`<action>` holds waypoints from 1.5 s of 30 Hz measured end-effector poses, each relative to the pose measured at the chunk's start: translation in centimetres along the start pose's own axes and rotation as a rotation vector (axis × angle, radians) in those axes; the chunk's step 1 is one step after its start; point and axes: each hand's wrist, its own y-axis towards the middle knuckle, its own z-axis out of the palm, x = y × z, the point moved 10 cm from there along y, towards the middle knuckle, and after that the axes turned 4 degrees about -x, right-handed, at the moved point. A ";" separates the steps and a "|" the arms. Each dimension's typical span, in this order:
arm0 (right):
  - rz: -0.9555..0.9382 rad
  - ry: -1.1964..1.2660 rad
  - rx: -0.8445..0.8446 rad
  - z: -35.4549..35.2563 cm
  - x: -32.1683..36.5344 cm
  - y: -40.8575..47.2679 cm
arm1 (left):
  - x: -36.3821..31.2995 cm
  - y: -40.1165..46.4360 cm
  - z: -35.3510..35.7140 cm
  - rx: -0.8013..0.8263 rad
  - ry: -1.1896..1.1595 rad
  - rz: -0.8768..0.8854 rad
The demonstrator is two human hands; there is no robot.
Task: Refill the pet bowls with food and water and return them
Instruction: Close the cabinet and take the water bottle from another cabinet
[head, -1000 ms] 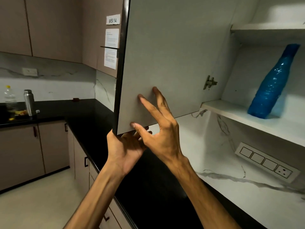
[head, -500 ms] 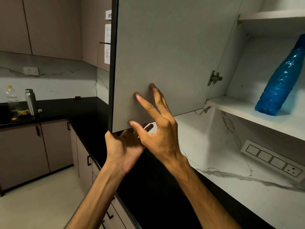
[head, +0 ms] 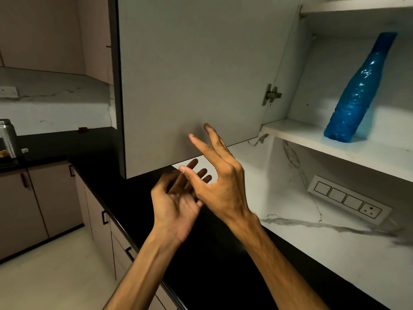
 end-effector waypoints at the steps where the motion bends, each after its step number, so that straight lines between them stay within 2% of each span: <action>1: 0.012 -0.010 -0.004 -0.3 -0.5 -0.1 | 0.4 0.1 0.1 -0.003 0.009 -0.001; 8: 0.065 -0.067 -0.049 -4.0 -3.4 -1.2 | 4.0 1.1 2.0 -0.005 0.188 -0.043; 22: 0.192 -0.260 -0.151 -11.8 -9.1 -2.2 | 11.9 4.1 7.8 0.185 0.301 -0.189; 32: 0.225 -0.324 -0.240 -17.4 -11.9 -2.1 | 16.0 5.7 13.4 0.299 0.433 -0.159; 35: 0.244 -0.358 -0.281 -19.8 -13.1 -1.4 | 17.0 6.6 15.7 0.340 0.534 -0.080; 45: 0.266 -0.405 -0.471 -28.4 -17.9 2.1 | 19.0 11.1 24.4 0.513 0.880 0.417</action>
